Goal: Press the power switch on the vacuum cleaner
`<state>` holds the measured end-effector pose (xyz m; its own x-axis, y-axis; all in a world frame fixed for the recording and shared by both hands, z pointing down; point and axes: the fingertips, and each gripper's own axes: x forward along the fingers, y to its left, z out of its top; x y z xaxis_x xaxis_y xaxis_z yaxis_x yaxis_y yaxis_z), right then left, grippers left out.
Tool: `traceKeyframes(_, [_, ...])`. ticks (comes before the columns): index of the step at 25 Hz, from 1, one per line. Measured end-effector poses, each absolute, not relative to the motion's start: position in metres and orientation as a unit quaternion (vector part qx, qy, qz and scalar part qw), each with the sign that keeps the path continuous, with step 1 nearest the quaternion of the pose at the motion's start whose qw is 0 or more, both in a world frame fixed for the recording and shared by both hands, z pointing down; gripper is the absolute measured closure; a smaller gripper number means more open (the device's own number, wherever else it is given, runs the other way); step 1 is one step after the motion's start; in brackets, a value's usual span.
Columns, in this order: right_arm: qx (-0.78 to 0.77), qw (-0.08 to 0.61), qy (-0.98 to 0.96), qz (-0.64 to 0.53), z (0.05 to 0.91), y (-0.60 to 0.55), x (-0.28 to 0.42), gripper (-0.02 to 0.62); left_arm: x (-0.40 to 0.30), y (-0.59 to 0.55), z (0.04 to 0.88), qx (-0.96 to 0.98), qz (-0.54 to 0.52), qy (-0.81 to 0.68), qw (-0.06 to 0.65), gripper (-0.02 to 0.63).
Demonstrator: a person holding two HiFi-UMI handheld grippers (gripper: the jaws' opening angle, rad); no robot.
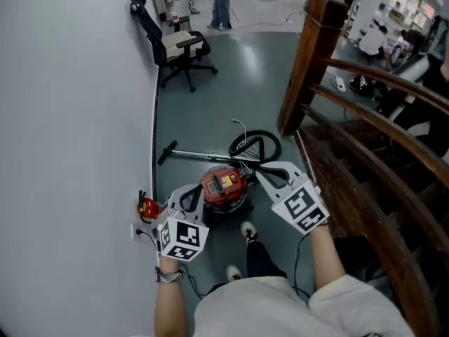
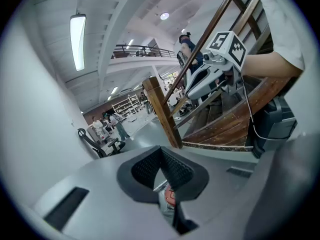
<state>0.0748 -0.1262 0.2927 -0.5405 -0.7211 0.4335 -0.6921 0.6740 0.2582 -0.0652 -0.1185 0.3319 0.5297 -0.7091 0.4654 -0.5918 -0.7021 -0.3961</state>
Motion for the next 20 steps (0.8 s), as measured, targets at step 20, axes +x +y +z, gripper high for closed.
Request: traceKeyframes(20, [0.410, 0.253, -0.872, -0.091, 0.218, -0.038, 0.048, 0.558, -0.081, -0.039, 0.261, -0.877, -0.285, 0.353, 0.156, 0.607])
